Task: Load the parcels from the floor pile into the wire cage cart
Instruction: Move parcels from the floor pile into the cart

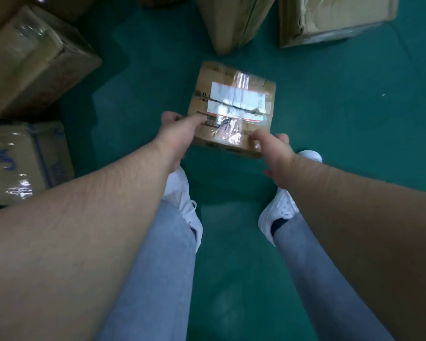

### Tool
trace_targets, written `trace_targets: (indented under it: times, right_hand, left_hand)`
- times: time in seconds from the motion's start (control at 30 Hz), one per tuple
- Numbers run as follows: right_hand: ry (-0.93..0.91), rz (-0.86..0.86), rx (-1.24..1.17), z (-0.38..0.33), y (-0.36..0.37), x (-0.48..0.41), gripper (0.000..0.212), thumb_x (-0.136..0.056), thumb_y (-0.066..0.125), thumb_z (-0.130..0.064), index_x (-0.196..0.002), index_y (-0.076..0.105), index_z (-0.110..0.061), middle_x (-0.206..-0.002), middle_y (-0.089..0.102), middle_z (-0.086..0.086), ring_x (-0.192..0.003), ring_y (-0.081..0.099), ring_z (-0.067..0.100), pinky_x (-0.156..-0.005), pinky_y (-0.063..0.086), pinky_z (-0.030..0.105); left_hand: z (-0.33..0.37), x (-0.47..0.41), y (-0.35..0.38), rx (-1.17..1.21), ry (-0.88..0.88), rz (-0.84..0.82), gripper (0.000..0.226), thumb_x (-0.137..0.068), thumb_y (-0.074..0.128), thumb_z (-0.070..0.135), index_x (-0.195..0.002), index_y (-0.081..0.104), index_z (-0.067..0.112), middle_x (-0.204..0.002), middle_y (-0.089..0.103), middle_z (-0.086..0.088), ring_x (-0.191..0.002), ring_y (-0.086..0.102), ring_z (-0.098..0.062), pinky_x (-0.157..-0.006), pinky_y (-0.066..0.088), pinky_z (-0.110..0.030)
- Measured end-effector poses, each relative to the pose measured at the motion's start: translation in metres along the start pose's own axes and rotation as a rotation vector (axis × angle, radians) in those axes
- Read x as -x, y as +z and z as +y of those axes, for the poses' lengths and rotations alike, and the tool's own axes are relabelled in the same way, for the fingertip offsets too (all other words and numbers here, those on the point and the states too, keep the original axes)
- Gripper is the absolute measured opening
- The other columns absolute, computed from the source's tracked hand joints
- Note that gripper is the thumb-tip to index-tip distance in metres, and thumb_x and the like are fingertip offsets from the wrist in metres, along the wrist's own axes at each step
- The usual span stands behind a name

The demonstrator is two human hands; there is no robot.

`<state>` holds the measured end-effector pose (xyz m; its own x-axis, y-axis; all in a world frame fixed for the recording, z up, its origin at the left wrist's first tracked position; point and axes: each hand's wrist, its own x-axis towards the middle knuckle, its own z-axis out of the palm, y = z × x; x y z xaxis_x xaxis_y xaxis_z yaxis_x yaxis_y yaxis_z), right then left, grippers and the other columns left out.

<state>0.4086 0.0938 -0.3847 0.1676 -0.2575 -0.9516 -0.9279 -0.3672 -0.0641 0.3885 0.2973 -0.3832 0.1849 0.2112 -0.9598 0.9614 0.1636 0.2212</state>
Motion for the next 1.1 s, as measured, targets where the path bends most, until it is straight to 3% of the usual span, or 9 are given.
trace_targets:
  times: [0.13, 0.27, 0.33, 0.43, 0.57, 0.7, 0.8, 0.93, 1.1]
  right_hand:
    - [0.055, -0.156, -0.142, -0.001, -0.026, 0.082, 0.039, -0.089, 0.066, -0.049, -0.119, 0.049, -0.030, -0.122, 0.059, 0.001, -0.109, 0.066, 0.028, -0.099, 0.051, 0.053]
    - [0.027, -0.264, -0.257, -0.008, -0.047, 0.197, 0.036, -0.094, 0.070, -0.034, -0.122, 0.048, -0.028, -0.123, 0.063, 0.004, -0.105, 0.071, 0.028, -0.096, 0.056, 0.053]
    - [-0.017, -0.301, -0.261, -0.018, -0.056, 0.256, 0.034, -0.092, 0.074, -0.033, -0.114, 0.050, -0.027, -0.122, 0.064, 0.004, -0.106, 0.072, 0.027, -0.095, 0.058, 0.050]
    - [-0.116, -0.365, -0.126, -0.045, -0.070, 0.346, 0.035, -0.087, 0.079, -0.036, -0.104, 0.050, -0.026, -0.117, 0.067, 0.003, -0.100, 0.073, 0.026, -0.088, 0.060, 0.042]
    - [-0.313, -0.454, 0.083, -0.085, -0.085, 0.472, 0.035, -0.088, 0.079, -0.037, -0.101, 0.049, -0.025, -0.103, 0.067, 0.002, -0.091, 0.066, 0.026, -0.084, 0.051, 0.040]
    - [-0.400, -0.539, 0.229, -0.096, -0.096, 0.574, 0.033, -0.087, 0.080, -0.033, -0.097, 0.049, -0.027, -0.104, 0.066, 0.006, -0.085, 0.063, 0.024, -0.065, 0.047, 0.032]
    - [-0.415, -0.601, 0.310, -0.078, -0.090, 0.627, 0.029, -0.089, 0.078, -0.025, -0.094, 0.050, -0.024, -0.102, 0.068, 0.007, -0.090, 0.061, 0.027, -0.060, 0.045, 0.029]
    - [-0.436, -0.685, 0.552, -0.031, -0.054, 0.683, 0.029, -0.088, 0.079, -0.027, -0.095, 0.051, -0.025, -0.095, 0.072, 0.002, -0.092, 0.061, 0.026, -0.069, 0.043, 0.033]
    - [-0.451, -0.810, 0.902, 0.060, 0.011, 0.740, 0.029, -0.090, 0.077, -0.021, -0.102, 0.050, -0.023, -0.112, 0.076, 0.009, -0.091, 0.067, 0.026, -0.071, 0.045, 0.031]
  left_hand:
    - [0.003, 0.084, -0.032, 0.170, -0.123, -0.043, 0.048, -0.095, 0.071, 0.037, -0.127, 0.039, 0.022, -0.115, 0.070, -0.009, -0.100, 0.072, -0.029, -0.095, 0.056, -0.054]
    - [0.004, 0.202, -0.075, 0.362, -0.120, -0.025, 0.059, -0.087, 0.078, 0.035, -0.136, 0.053, 0.015, -0.113, 0.076, -0.010, -0.098, 0.075, -0.023, -0.074, 0.062, -0.040]
    - [0.009, 0.266, -0.095, 0.463, -0.125, -0.027, 0.047, -0.089, 0.076, 0.034, -0.130, 0.064, 0.015, -0.115, 0.076, -0.010, -0.099, 0.073, -0.023, -0.077, 0.060, -0.036]
    - [0.011, 0.363, -0.124, 0.594, -0.116, 0.005, 0.031, -0.091, 0.073, 0.037, -0.117, 0.068, 0.020, -0.112, 0.075, -0.007, -0.101, 0.070, -0.026, -0.091, 0.055, -0.040]
    - [0.010, 0.491, -0.160, 0.737, -0.045, 0.143, 0.060, -0.084, 0.079, 0.048, -0.133, 0.052, 0.028, -0.118, 0.073, -0.005, -0.097, 0.072, -0.026, -0.085, 0.057, -0.042]
    - [-0.011, 0.601, -0.169, 0.875, 0.018, 0.219, 0.052, -0.087, 0.077, 0.044, -0.127, 0.051, 0.024, -0.110, 0.074, -0.004, -0.090, 0.071, -0.024, -0.080, 0.054, -0.036]
    - [-0.051, 0.654, -0.172, 1.019, 0.053, 0.272, 0.052, -0.088, 0.078, 0.038, -0.130, 0.053, 0.020, -0.108, 0.076, -0.008, -0.081, 0.072, -0.022, -0.070, 0.055, -0.031]
    - [-0.127, 0.713, -0.175, 1.261, 0.070, 0.399, 0.047, -0.087, 0.080, 0.033, -0.126, 0.056, 0.020, -0.108, 0.077, -0.012, -0.081, 0.073, -0.022, -0.060, 0.055, -0.027]
    - [-0.255, 0.768, -0.165, 1.525, 0.056, 0.567, 0.046, -0.088, 0.080, 0.032, -0.127, 0.058, 0.023, -0.106, 0.077, -0.012, -0.083, 0.073, -0.025, -0.060, 0.050, -0.028]
